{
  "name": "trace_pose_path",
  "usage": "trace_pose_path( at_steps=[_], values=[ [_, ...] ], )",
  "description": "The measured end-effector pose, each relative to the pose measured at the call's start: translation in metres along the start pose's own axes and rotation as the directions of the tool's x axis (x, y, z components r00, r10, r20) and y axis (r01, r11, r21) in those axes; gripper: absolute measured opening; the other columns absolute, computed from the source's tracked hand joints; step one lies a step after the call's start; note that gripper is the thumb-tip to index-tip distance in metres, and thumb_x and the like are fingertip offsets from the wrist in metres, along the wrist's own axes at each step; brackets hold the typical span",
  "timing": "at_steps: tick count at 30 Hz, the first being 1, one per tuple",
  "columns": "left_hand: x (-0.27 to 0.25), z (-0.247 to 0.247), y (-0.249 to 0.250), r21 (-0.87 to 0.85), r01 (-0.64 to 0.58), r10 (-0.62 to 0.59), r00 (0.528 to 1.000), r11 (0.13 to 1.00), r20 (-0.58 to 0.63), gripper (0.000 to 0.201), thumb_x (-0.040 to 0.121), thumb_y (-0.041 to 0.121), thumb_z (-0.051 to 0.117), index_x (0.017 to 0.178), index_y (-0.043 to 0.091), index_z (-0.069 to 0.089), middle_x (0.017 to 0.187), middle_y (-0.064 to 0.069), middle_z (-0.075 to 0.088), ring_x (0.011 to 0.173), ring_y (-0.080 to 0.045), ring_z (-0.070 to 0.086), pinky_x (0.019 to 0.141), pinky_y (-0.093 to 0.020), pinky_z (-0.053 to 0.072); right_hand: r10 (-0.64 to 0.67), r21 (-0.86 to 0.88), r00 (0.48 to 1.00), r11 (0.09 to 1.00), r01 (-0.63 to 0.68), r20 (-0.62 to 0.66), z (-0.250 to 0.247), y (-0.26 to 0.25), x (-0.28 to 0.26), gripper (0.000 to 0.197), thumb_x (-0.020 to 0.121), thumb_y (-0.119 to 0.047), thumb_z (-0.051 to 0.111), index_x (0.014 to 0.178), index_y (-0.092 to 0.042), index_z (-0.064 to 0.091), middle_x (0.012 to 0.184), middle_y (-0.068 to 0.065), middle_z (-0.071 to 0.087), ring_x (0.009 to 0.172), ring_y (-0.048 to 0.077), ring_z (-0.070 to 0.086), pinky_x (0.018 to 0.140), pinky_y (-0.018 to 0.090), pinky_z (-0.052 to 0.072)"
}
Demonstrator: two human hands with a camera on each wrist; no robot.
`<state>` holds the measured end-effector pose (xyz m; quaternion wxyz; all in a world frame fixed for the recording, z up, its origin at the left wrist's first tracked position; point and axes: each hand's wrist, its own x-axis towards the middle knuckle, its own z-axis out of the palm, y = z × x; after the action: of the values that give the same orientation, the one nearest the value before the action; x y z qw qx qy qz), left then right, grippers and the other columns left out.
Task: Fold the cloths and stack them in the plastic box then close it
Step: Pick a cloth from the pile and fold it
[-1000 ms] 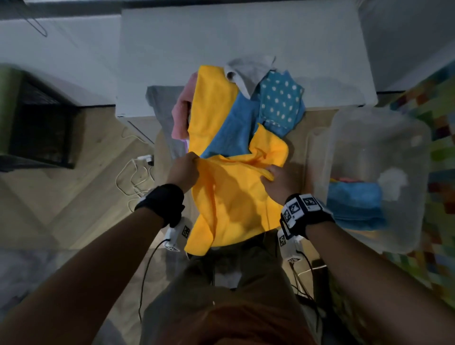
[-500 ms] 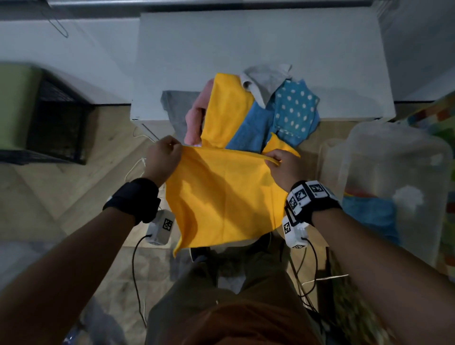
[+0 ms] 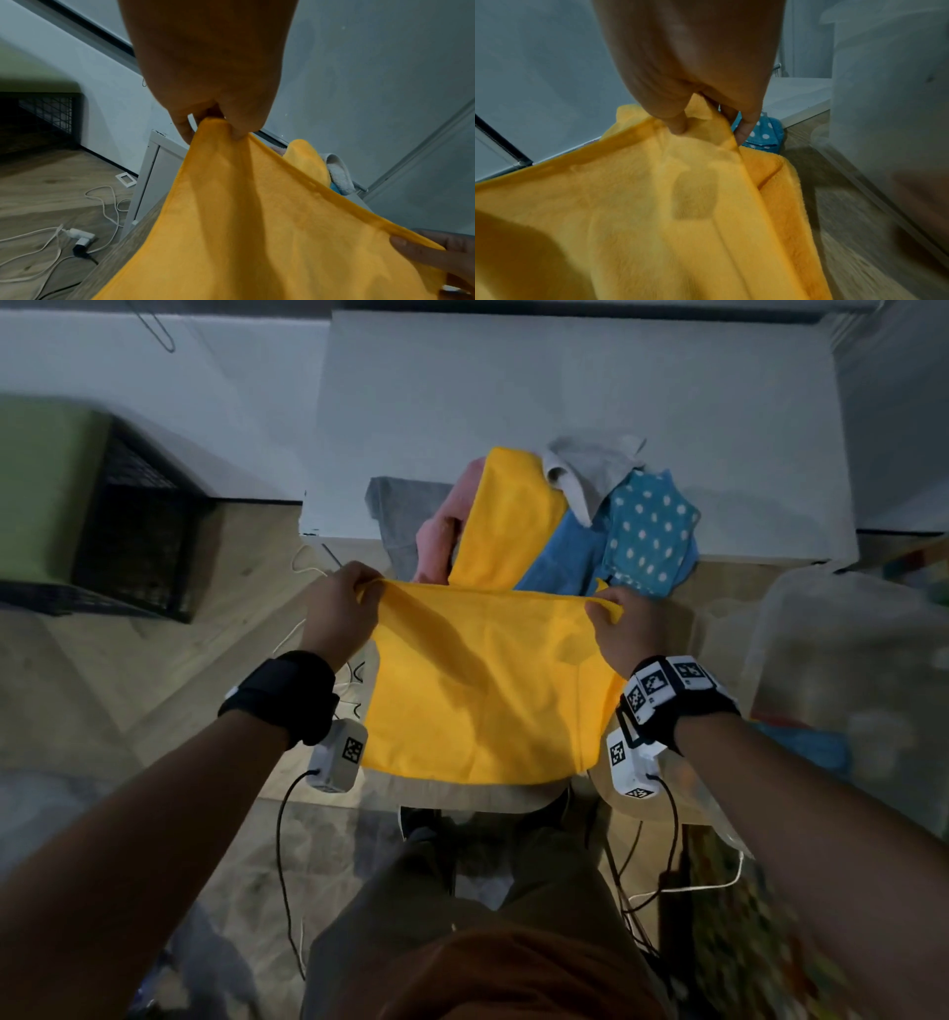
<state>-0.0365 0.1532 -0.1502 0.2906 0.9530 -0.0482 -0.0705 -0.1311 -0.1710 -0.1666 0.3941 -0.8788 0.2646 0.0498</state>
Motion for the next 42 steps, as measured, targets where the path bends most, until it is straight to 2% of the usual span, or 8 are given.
trace_pose_path(
  at_steps=[7, 15, 19, 22, 27, 32, 38, 42],
  values=[
    [-0.001, -0.004, 0.014, -0.136, 0.102, -0.113, 0.991, 0.985, -0.076, 0.028, 0.099, 0.027, 0.050, 0.110, 0.005, 0.062, 0.099, -0.013, 0.066, 0.094, -0.029, 0.060, 0.071, -0.028, 0.036, 0.117, 0.155, 0.992, 0.980, -0.123, 0.045, -0.011, -0.006, -0.004, 0.034, 0.099, -0.036, 0.054, 0.115, -0.007, 0.059, 0.086, 0.001, 0.056, 0.075, 0.014, 0.053, 0.065, 0.026, 0.040],
    [-0.017, -0.009, 0.071, -0.366, 0.058, -0.017, 0.993, 0.929, 0.113, 0.036, 0.086, 0.049, 0.063, 0.083, 0.013, 0.063, 0.076, -0.009, 0.066, 0.074, -0.025, 0.064, 0.064, -0.041, 0.051, -0.084, 0.335, 0.966, 0.942, -0.003, 0.244, -0.012, -0.062, -0.042, 0.043, 0.093, -0.025, 0.062, 0.071, -0.009, 0.029, 0.064, 0.004, 0.016, 0.060, 0.022, 0.022, 0.063, 0.035, 0.018],
    [-0.032, -0.006, 0.116, -0.375, -0.006, 0.096, 0.970, 0.927, 0.224, 0.029, 0.091, 0.041, 0.065, 0.083, 0.013, 0.069, 0.067, -0.009, 0.067, 0.054, -0.014, 0.062, 0.050, -0.026, 0.045, -0.144, 0.352, 0.944, 0.935, 0.032, 0.296, -0.002, -0.107, -0.058, 0.041, 0.090, -0.016, 0.063, 0.062, -0.016, 0.034, 0.054, -0.004, 0.030, 0.046, 0.011, 0.039, 0.048, 0.025, 0.037],
    [-0.039, -0.006, 0.128, -0.334, -0.041, 0.090, 0.987, 0.942, 0.131, 0.027, 0.094, 0.035, 0.061, 0.084, 0.013, 0.071, 0.053, 0.002, 0.054, 0.047, -0.003, 0.049, 0.045, -0.014, 0.030, -0.078, 0.441, 0.944, 0.894, -0.076, 0.320, 0.002, -0.123, -0.062, 0.023, 0.087, -0.014, 0.061, 0.069, -0.008, 0.048, 0.067, 0.017, 0.047, 0.060, 0.024, 0.063, 0.060, 0.045, 0.060],
    [-0.054, -0.023, 0.119, -0.329, -0.110, 0.144, 0.986, 0.938, 0.080, 0.025, 0.095, 0.046, 0.054, 0.093, 0.031, 0.074, 0.063, 0.008, 0.062, 0.055, -0.003, 0.054, 0.052, -0.020, 0.039, -0.114, 0.451, 0.967, 0.892, -0.001, 0.227, -0.001, -0.126, -0.069, 0.022, 0.082, -0.019, 0.068, 0.075, -0.016, 0.048, 0.077, 0.024, 0.059, 0.078, 0.038, 0.068, 0.056, 0.033, 0.054],
    [-0.067, -0.039, 0.131, -0.446, -0.136, 0.209, 0.970, 0.885, 0.121, 0.034, 0.099, 0.039, 0.052, 0.088, 0.015, 0.074, 0.077, -0.018, 0.064, 0.066, -0.018, 0.057, 0.062, -0.032, 0.043, -0.113, 0.605, 0.933, 0.786, -0.126, 0.342, -0.006, -0.136, -0.076, 0.011, 0.087, -0.020, 0.054, 0.083, -0.013, 0.060, 0.082, 0.016, 0.068, 0.083, 0.034, 0.070, 0.073, 0.045, 0.059],
    [-0.064, -0.052, 0.121, -0.429, -0.180, 0.275, 0.947, 0.885, 0.169, 0.021, 0.089, 0.036, 0.068, 0.107, 0.025, 0.073, 0.093, 0.003, 0.073, 0.086, -0.015, 0.069, 0.083, -0.042, 0.055, -0.195, 0.652, 0.897, 0.748, -0.126, 0.397, -0.022, -0.142, -0.086, 0.044, 0.085, 0.001, 0.038, 0.121, -0.001, 0.064, 0.106, 0.018, 0.067, 0.095, 0.025, 0.067, 0.076, 0.029, 0.058],
    [-0.063, -0.061, 0.125, -0.381, -0.213, 0.276, 0.954, 0.900, 0.118, 0.019, 0.093, 0.024, 0.061, 0.107, 0.022, 0.074, 0.094, 0.000, 0.073, 0.087, -0.020, 0.067, 0.080, -0.031, 0.052, -0.219, 0.604, 0.929, 0.797, -0.006, 0.298, -0.029, -0.143, -0.087, 0.024, 0.091, -0.008, 0.052, 0.105, -0.005, 0.071, 0.098, 0.022, 0.069, 0.091, 0.029, 0.068, 0.081, 0.037, 0.060]
  ],
)
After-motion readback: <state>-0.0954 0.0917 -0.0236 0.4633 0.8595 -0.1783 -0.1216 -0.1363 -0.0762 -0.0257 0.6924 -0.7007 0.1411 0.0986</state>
